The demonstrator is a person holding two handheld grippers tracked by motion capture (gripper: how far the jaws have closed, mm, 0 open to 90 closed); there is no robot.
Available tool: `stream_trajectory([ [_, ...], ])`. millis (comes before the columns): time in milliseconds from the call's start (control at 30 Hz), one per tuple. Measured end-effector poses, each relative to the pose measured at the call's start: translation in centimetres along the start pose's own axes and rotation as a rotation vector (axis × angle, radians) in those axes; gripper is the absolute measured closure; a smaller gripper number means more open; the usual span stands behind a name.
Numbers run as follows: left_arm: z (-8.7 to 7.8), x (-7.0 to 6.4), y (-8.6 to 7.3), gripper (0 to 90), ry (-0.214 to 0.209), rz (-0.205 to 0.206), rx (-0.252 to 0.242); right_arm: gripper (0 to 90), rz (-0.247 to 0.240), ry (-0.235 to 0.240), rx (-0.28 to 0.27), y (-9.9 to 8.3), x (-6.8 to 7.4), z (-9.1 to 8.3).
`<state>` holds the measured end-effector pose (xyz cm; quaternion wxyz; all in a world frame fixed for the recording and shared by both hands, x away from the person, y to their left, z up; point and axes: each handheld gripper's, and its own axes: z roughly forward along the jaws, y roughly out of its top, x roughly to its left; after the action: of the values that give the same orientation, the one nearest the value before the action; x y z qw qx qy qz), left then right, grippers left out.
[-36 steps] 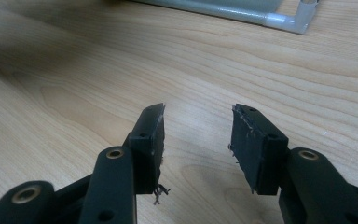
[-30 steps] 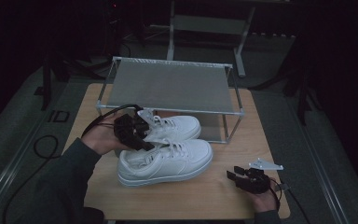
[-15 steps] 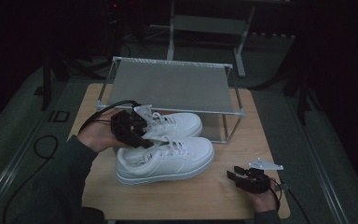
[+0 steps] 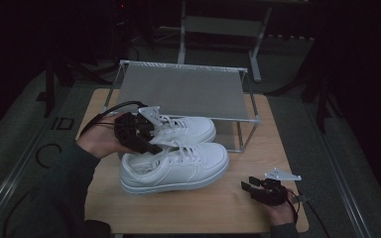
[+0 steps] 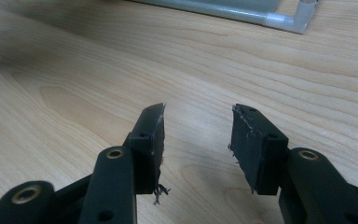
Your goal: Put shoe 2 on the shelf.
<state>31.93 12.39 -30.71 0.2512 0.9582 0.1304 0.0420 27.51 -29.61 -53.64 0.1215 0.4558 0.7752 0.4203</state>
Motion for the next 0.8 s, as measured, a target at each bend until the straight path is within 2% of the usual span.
stream_trajectory([
  [200,-0.5,-0.1,0.3,75.5,0.006,0.009,-0.008,53.4,0.0,0.001,0.002,0.0,0.0,0.0],
  [433,-1.3,-0.5,0.4,75.7,-0.011,0.022,-0.039,53.4,0.0,0.0,0.0,0.0,0.0,0.0],
  [600,-2.0,-0.4,0.6,75.7,0.011,0.015,-0.046,53.4,-0.002,0.002,0.002,0.0,0.1,0.0],
  [800,-2.6,0.2,0.6,75.7,0.04,-0.012,-0.058,53.4,0.0,0.001,0.0,0.0,0.0,0.0],
])
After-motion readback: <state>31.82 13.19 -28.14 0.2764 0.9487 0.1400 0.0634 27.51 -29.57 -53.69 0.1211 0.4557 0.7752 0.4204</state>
